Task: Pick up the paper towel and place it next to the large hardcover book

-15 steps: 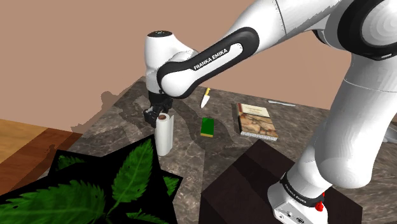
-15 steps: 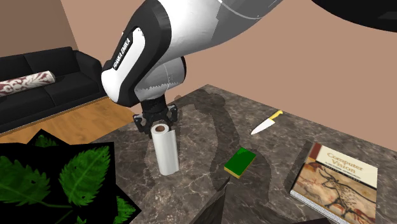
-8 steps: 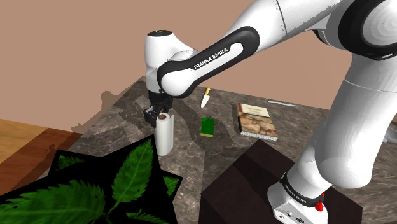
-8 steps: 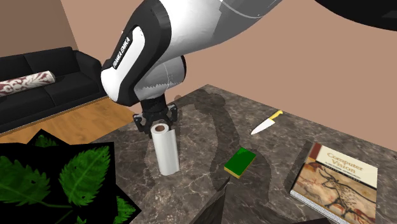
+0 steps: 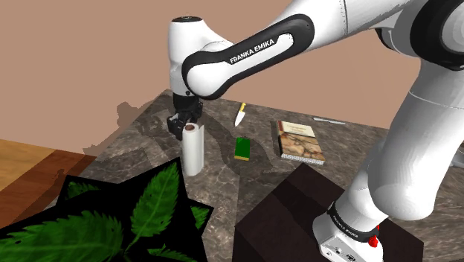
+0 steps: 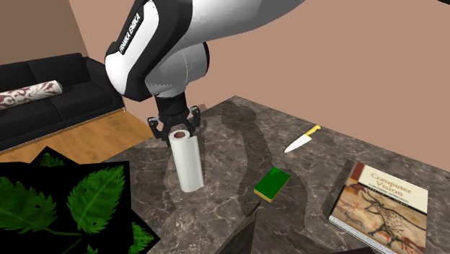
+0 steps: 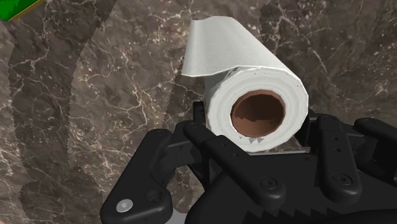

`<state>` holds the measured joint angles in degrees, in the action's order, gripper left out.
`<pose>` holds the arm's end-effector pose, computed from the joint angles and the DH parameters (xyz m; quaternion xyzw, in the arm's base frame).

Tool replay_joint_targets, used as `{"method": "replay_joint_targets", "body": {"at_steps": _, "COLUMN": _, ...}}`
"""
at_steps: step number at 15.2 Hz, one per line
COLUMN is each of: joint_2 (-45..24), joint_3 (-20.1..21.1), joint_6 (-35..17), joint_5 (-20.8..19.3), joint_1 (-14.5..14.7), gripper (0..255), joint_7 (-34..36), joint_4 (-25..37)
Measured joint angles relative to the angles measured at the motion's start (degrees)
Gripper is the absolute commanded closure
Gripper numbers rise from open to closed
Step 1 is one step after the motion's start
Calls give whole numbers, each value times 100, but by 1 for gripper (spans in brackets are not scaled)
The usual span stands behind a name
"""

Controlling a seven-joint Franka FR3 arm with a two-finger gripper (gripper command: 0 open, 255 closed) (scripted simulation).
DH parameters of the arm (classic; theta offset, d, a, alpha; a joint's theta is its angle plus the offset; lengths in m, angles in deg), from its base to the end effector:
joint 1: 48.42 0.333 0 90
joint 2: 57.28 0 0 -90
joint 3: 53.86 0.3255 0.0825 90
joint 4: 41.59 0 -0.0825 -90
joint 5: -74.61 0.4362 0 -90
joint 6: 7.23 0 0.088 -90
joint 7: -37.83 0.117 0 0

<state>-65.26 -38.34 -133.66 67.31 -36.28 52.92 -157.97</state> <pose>0.5578 0.2837 0.3553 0.9888 0.1442 0.0319 0.0235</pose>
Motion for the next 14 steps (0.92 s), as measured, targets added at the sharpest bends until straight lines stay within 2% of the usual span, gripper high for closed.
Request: {"method": "replay_joint_targets", "body": {"at_steps": 14, "joint_2": 398, "joint_3": 20, "joint_6": 994, "joint_5": 191, "joint_1": -24, "gripper": 255, "joint_7": -182, "joint_4": 620}}
